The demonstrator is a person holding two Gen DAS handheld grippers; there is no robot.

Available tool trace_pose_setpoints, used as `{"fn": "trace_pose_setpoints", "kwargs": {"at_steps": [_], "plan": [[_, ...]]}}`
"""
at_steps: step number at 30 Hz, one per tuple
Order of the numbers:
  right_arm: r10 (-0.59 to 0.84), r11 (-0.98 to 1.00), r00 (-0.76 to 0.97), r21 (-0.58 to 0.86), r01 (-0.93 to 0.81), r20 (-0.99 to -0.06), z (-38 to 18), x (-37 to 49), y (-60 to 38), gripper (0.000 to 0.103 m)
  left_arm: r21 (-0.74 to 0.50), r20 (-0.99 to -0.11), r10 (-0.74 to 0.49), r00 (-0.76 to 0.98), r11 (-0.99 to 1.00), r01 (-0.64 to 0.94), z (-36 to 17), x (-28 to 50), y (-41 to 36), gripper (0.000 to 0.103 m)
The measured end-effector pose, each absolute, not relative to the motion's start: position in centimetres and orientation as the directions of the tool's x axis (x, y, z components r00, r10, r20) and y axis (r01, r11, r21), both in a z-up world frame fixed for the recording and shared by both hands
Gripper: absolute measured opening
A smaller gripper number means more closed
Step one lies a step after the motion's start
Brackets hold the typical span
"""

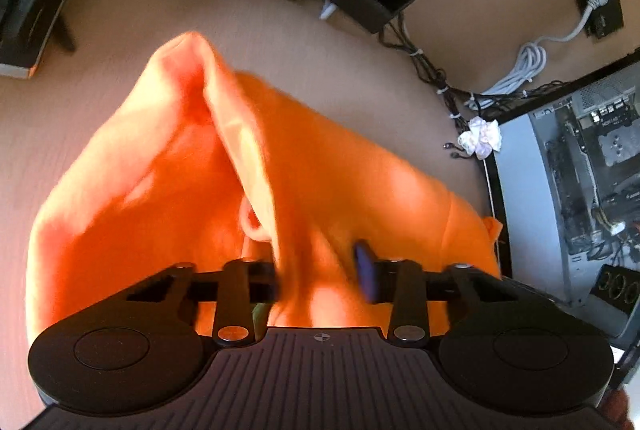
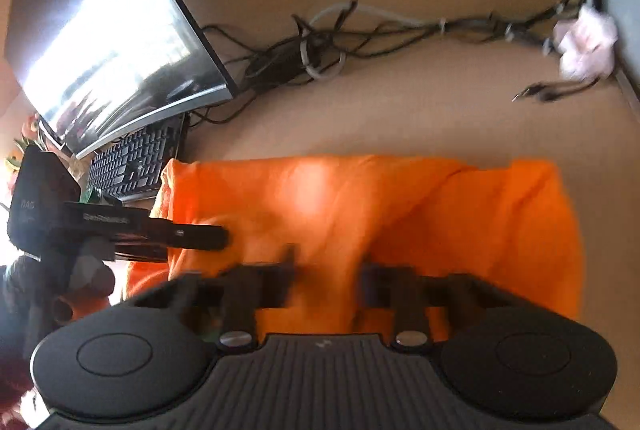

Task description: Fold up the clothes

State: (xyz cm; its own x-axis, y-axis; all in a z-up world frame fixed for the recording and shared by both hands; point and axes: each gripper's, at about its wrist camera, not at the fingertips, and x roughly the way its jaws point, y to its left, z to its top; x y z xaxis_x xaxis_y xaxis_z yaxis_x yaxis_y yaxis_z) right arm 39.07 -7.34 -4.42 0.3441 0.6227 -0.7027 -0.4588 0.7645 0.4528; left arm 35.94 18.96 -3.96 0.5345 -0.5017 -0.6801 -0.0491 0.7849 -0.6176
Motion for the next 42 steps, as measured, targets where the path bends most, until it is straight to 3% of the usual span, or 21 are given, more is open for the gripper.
{"fn": "trace_pose_setpoints", "kwargs": {"at_steps": [6, 11, 16, 19, 25, 27, 29, 30, 31, 32, 34, 38, 40, 42], "plan": [[0.689, 0.686, 0.389, 0.376, -0.623, -0.612, 1.5, 34.1, -9.4, 0.011, -0.563, -0.612, -0.513, 0.602, 0.817, 0.123, 0.8, 32.3, 18.2, 0.023], [0.636, 0.728, 0.343, 0.389, -0.565, -0.692, -1.0, 30.9, -11.2, 0.011, -0.528, -0.716, -0.480, 0.507, 0.847, 0.056, -3.3, 29.4, 18.8, 0.023], [0.522, 0.781, 0.308, 0.300, -0.547, -0.796, -6.0, 28.0, -10.1, 0.011, -0.497, -0.787, -0.457, 0.414, 0.868, 0.013, -6.4, 27.2, 19.4, 0.027], [0.494, 0.782, 0.343, 0.236, -0.577, -0.799, -5.8, 26.9, -9.2, 0.012, -0.492, -0.742, -0.486, 0.462, 0.863, 0.117, -3.1, 26.9, 19.6, 0.035], [0.463, 0.777, 0.378, 0.162, -0.608, -0.802, -6.2, 26.0, -8.5, 0.013, -0.416, -0.569, -0.509, 0.646, 0.856, 0.307, 4.0, 27.4, 18.9, 0.074], [0.460, 0.777, 0.386, 0.153, -0.610, -0.800, -6.2, 25.7, -8.3, 0.014, -0.448, -0.551, -0.522, 0.651, 0.843, 0.297, 2.8, 29.4, 18.3, 0.078], [0.456, 0.778, 0.390, 0.144, -0.612, -0.800, -6.2, 25.4, -8.3, 0.016, -0.470, -0.603, -0.513, 0.611, 0.847, 0.248, 0.0, 31.3, 17.9, 0.075], [0.454, 0.775, 0.388, 0.140, -0.616, -0.802, -6.0, 25.3, -8.4, 0.019, -0.466, -0.655, -0.491, 0.574, 0.861, 0.204, -2.1, 32.2, 17.6, 0.074], [0.454, 0.772, 0.387, 0.138, -0.620, -0.802, -5.6, 25.3, -8.6, 0.029, -0.464, -0.691, -0.476, 0.543, 0.869, 0.171, -3.8, 32.7, 17.4, 0.071], [0.458, 0.772, 0.391, 0.139, -0.620, -0.798, -5.0, 25.4, -9.0, 0.050, -0.463, -0.719, -0.466, 0.516, 0.875, 0.145, -5.4, 33.1, 17.3, 0.070], [0.469, 0.783, 0.431, 0.137, -0.607, -0.771, -3.0, 25.7, -9.8, 0.079, -0.491, -0.722, -0.482, 0.496, 0.862, 0.123, -7.1, 33.1, 17.5, 0.073], [0.523, 0.785, 0.518, 0.147, -0.602, -0.677, 1.1, 27.2, -10.6, 0.089, -0.528, -0.694, -0.516, 0.502, 0.839, 0.132, -7.6, 33.0, 17.7, 0.083], [0.564, 0.771, 0.518, 0.185, -0.610, -0.643, 1.1, 28.8, -9.8, 0.100, -0.542, -0.687, -0.527, 0.501, 0.830, 0.130, -7.9, 33.1, 17.8, 0.086], [0.598, 0.754, 0.490, 0.238, -0.612, -0.634, -0.1, 30.5, -8.4, 0.102, -0.550, -0.686, -0.529, 0.500, 0.826, 0.120, -8.0, 33.3, 18.0, 0.086]]}}
